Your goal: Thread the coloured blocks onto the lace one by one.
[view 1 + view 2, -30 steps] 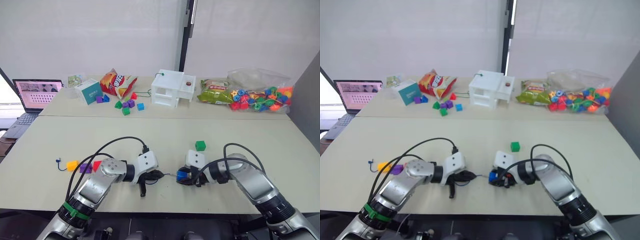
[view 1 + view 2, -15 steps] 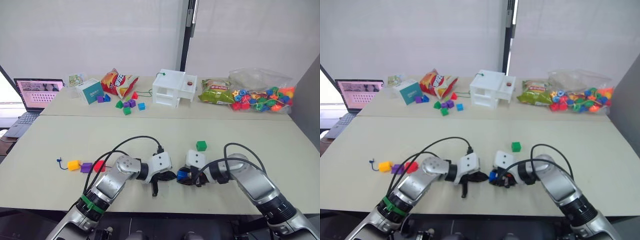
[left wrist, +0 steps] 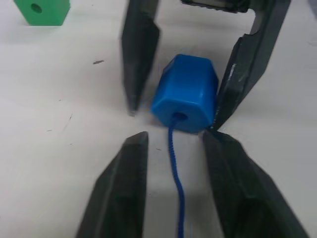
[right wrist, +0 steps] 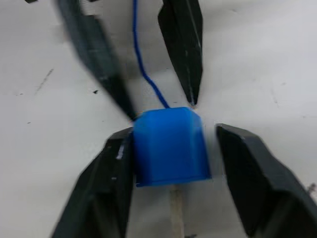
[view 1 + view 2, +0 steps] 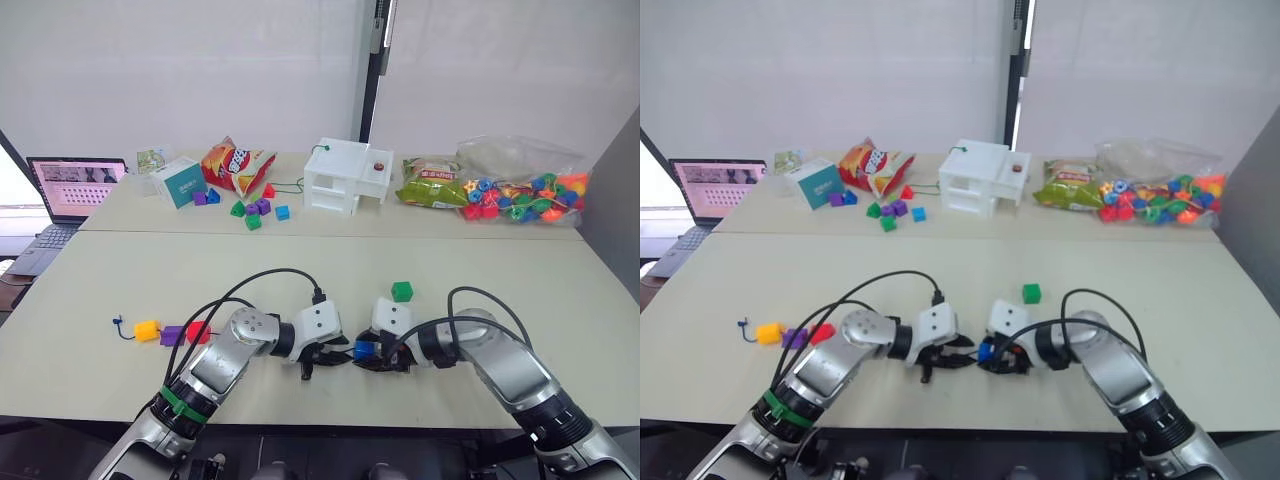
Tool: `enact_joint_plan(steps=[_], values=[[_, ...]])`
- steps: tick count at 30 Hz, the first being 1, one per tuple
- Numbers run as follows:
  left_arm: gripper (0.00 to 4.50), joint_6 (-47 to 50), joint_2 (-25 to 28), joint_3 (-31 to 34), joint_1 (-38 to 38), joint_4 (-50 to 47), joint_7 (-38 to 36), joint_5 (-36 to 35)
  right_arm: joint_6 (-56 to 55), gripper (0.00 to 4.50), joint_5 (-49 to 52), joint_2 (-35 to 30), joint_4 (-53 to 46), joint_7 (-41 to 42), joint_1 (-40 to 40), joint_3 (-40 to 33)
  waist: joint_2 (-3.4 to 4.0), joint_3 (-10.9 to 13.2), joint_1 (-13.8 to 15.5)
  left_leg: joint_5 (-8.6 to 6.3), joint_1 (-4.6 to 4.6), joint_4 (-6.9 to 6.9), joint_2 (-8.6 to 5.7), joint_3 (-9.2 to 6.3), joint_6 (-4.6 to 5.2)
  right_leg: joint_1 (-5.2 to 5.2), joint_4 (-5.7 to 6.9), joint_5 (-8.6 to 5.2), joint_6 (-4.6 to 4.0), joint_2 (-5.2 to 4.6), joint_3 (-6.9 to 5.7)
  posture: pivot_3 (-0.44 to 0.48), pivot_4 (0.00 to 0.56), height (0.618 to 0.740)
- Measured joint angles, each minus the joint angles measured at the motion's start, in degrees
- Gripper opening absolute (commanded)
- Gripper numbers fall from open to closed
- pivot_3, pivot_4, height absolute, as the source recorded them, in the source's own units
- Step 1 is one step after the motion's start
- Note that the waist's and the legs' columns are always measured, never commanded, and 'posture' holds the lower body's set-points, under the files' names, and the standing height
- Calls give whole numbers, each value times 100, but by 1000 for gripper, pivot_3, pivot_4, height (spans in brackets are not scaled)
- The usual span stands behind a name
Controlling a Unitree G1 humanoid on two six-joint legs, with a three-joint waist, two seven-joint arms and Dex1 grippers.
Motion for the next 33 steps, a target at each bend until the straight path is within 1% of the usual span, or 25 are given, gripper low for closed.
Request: enact_joint_plan(steps=[2, 4, 7, 10, 13, 17, 20, 24, 25, 26, 28, 30, 33], values=[[3510, 110, 152, -1, 0, -126, -113, -5, 162, 4425, 135, -73, -110, -14, 59, -83, 0, 0, 11, 0, -6, 0, 0, -2, 0, -2, -2, 0, 0, -1, -3, 0, 150, 740], [4129, 199, 251, -5, -9, -193, -217, -10, 267, 4500, 199, -204, -260, -15, 164, -183, 1, 0, 18, 0, -15, 0, -3, -2, 1, -7, -4, 0, 1, -5, -5, 0, 150, 740], [4129, 343, 117, -77, -97, -213, -276, -31, 378, 4500, 401, -469, -500, -14, 397, -463, 0, 1, 44, -1, -24, 3, -6, -5, 2, -7, -11, 2, 4, -10, -10, 0, 150, 740], [4129, 326, -143, -287, -346, -107, -255, 41, 395, 4500, 542, -686, -695, -15, 639, -732, -2, 2, 49, -1, -24, 4, -6, -4, 3, -6, -12, 2, 5, -8, -10, 0, 150, 740], [4129, 171, -462, -505, -625, 305, -167, 230, 370, 4500, 614, -838, -761, -55, 862, -931, -2, 2, 32, -1, -22, 4, -5, -2, 3, -5, -12, 1, 5, -4, -9, 0, 150, 740], [4129, -169, -687, -648, -796, 867, -101, 413, 353, 4500, 620, -868, -768, -181, 1035, -948, -2, 2, -6, -1, -21, 3, -1, -3, 3, -8, -10, 1, 3, 5, -5, 0, 150, 740], [3278, -394, -769, -696, -896, 1093, -139, 457, 348, 4500, 616, -856, -778, -284, 1038, -938, -2, 2, 9, -1, -20, 4, -3, -2, 3, -4, -11, 1, 4, 1, -5, 0, 150, 740], [1970, -565, -795, -698, -926, 1230, -278, 455, 343, 4500, 618, -781, -793, -419, 1064, -900, -3, 2, 22, -1, -21, 8, -3, -4, 3, -3, -10, 1, 5, -1, -7, 0, 150, 740], [1611, -579, -790, -697, -945, 1255, -297, 458, 341, 4256, 618, -781, -793, -434, 1090, -897, -2, 2, 21, -1, -21, 8, -3, -4, 3, -3, -10, 1, 5, -1, -6, 0, 150, 740], [1350, -595, -784, -693, -959, 1270, -317, 461, 334, 3951, 618, -781, -793, -445, 1118, -892, -2, 2, 18, -1, -21, 8, -3, -4, 3, -3, -10, 1, 5, 0, -6, 0, 150, 740], [1344, -621, -774, -691, -967, 1283, -339, 476, 314, 3372, 617, -782, -793, -450, 1120, -890, -2, 2, 13, -1, -20, 8, -3, -4, 3, -3, -10, 1, 5, 1, -6, 0, 150, 740], [1344, -628, -778, -689, -967, 1288, -342, 477, 280, 2638, 616, -782, -793, -453, 1121, -876, -2, 2, 14, -1, -20, 8, -2, -4, 3, -3, -9, 1, 5, 2, -6, 0, 150, 740], [1344, -628, -779, -687, -967, 1289, -347, 478, 213, 1650, 612, -782, -789, -450, 1122, -853, -2, 2, 13, -1, -20, 8, -3, -4, 3, -3, -10, 1, 5, 1, -6, 0, 150, 740]])
